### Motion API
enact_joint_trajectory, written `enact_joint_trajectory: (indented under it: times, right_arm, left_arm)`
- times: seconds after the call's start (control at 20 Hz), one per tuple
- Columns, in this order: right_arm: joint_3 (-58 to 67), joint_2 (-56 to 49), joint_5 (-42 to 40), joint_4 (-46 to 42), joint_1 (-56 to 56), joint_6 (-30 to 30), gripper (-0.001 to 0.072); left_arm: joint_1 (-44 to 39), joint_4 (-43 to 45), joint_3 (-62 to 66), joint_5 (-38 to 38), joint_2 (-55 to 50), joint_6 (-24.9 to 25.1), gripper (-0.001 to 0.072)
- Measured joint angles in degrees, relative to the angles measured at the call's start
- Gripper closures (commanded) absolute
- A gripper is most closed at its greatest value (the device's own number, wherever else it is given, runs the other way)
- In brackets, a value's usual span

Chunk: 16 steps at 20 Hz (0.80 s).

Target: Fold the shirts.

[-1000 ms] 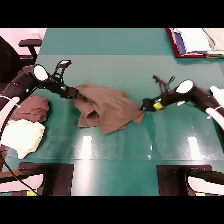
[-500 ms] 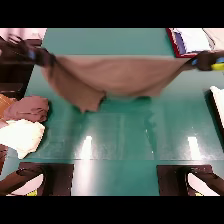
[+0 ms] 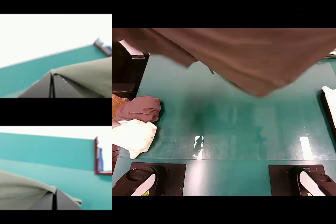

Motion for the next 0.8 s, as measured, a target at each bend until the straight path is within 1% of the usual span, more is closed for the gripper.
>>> enact_joint_trajectory:
  times: [0.15,0.25,0.4,0.55,0.65,0.8]
  right_arm:
    - [6.56,-3.32,5.66,0.09,-3.1,1.11,0.0699]
    - [8.5,-6.93,9.64,-0.15,-3.8,2.58,0.0699]
    - [5.42,-13.4,14.08,-1.22,-1.95,4.44,0.0699]
    - [-1.99,-21.14,16.37,-4.33,2.38,5.42,0.0699]
    - [-6.54,-26.82,16.26,-6.43,4.85,5.75,0.0699]
    - [-9.62,-35.41,12.94,-7.72,7.43,5.99,0.0698]
  left_arm:
    - [0.0,-3.32,2.89,-3.52,0.02,2.36,0.0679]
    - [0.0,-4.52,2.69,-6.93,-2.08,3.41,0.0679]
    - [0.02,-5.22,-2.08,-12.41,-8.28,4.26,0.0678]
    - [0.02,-7.34,-10.62,-15.72,-16.61,4.66,0.0677]
    - [0.02,-9.16,-16.81,-15.61,-23.39,5.27,0.0677]
    - [0.04,-10.21,-21.77,-11.19,-33.16,6.03,0.0676]
